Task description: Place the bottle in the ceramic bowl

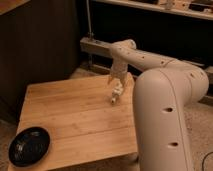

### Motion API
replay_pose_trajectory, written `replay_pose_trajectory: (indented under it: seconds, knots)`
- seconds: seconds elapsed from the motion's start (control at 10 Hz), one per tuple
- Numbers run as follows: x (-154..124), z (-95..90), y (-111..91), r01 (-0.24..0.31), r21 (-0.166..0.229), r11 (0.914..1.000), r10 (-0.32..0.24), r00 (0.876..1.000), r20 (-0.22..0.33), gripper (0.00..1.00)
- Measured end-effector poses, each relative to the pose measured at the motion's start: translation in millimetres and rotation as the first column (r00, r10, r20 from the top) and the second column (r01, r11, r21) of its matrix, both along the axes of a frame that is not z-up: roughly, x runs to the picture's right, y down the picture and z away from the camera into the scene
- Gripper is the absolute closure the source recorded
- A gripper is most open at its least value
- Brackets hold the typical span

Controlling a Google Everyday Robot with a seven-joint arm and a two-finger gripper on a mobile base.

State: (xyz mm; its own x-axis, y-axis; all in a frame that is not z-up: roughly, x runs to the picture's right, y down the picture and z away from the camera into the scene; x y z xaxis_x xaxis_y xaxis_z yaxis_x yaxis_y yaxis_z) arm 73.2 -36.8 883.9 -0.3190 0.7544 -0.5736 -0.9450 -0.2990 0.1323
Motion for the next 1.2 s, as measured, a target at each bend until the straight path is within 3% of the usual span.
replay_pose_trajectory:
  seconds: [0.3, 0.7, 1.2]
  knots:
    - [8, 18.6, 4, -0.012, -0.013, 0.9998, 0.012, 1.000, -0.026, 0.35]
    - [15, 46.4, 12, -0.025, 0.007, 0.9997, 0.026, 0.999, -0.030, 0.35]
    - [17, 62.1, -4, -0.032, 0.023, 0.9992, 0.032, 0.999, -0.016, 0.35]
